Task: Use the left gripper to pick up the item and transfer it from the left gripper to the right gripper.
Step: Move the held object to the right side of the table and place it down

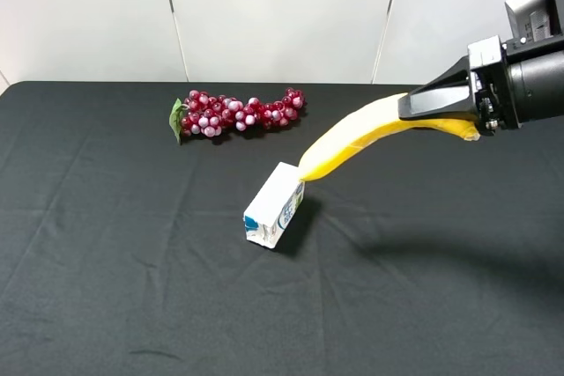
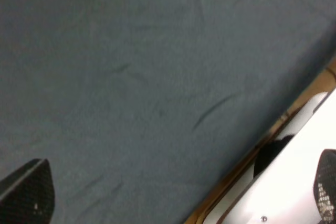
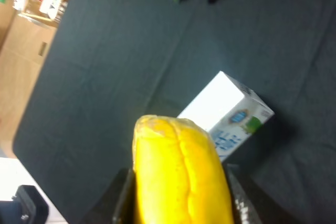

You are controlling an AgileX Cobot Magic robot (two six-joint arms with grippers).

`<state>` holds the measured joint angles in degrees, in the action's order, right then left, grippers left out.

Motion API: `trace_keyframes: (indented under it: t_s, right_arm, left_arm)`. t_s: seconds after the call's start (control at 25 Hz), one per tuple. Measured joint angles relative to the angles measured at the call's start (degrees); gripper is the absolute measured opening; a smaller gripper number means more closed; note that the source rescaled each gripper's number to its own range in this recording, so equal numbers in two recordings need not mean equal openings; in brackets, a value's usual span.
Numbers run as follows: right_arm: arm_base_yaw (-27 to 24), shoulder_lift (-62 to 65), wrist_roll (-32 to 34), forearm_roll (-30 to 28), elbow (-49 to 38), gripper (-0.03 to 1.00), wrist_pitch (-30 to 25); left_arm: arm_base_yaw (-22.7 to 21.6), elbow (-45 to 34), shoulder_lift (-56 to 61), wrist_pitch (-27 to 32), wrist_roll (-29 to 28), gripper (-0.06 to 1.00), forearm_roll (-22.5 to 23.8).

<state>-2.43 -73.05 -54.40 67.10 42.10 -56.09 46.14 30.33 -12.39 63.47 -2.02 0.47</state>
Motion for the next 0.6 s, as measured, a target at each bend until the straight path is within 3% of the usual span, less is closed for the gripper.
trace_keyframes:
  t_s: [0.6]
  right_arm:
    - [0.0, 0.0, 3.5, -2.0, 0.0, 0.00, 0.3]
  left_arm:
    - [-0.4, -1.7, 0.0, -3.0, 0.0, 1.00, 0.0]
